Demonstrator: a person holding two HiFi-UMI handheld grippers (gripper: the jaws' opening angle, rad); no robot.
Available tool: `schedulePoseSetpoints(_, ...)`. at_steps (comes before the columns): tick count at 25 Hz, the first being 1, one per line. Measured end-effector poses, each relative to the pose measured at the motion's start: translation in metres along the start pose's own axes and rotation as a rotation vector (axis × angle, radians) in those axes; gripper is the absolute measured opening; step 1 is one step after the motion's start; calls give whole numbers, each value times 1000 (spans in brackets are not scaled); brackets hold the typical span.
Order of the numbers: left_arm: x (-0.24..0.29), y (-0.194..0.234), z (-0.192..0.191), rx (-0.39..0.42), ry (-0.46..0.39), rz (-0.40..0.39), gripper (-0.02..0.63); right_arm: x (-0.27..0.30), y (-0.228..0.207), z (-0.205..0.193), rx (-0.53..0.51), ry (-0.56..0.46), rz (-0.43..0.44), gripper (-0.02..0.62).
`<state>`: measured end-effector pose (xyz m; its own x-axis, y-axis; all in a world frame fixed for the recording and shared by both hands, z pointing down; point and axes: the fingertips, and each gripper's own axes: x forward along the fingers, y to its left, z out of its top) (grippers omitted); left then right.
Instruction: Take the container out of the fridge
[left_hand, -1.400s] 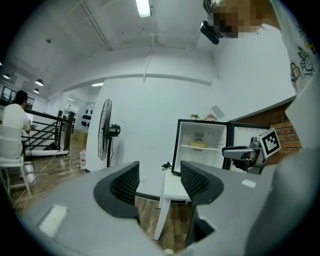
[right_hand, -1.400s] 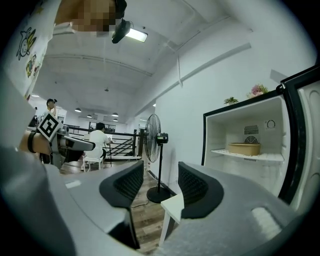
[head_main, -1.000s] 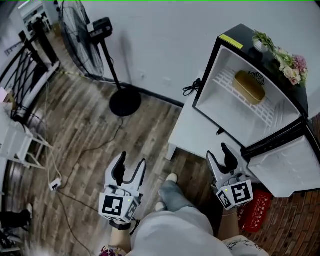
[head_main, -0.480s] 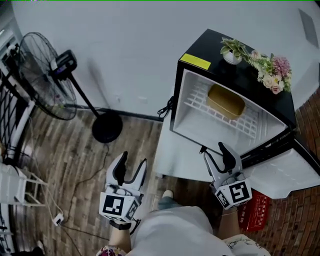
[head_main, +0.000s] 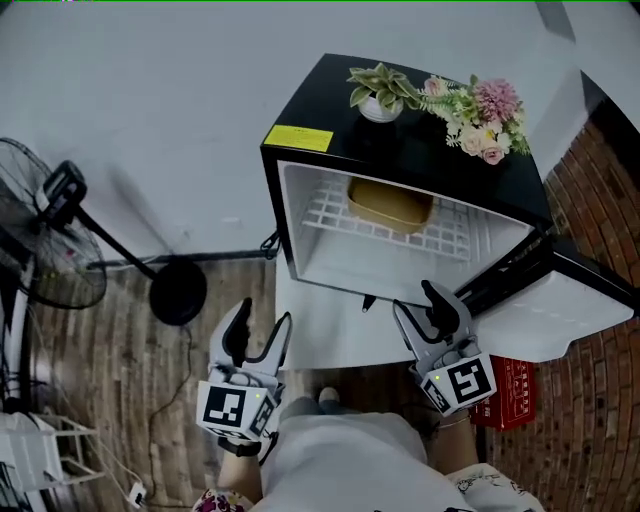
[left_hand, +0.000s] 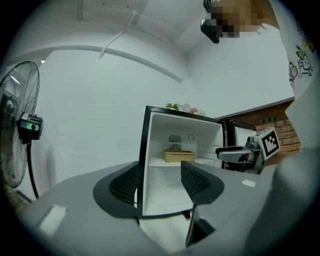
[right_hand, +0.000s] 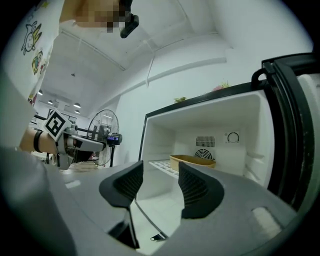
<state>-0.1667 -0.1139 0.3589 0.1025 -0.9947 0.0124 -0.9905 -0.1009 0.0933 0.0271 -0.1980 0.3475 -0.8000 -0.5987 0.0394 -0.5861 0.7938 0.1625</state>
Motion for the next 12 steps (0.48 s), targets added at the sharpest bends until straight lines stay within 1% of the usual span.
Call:
schedulePoseSetpoints(6,23,-12,-1,4,15,-108,258,-14,-8,-3,11,22,-86,215)
schedulePoseSetpoints(12,38,-12,2,16,32,-184,258,-19,-12,-6,29,47,-167,215)
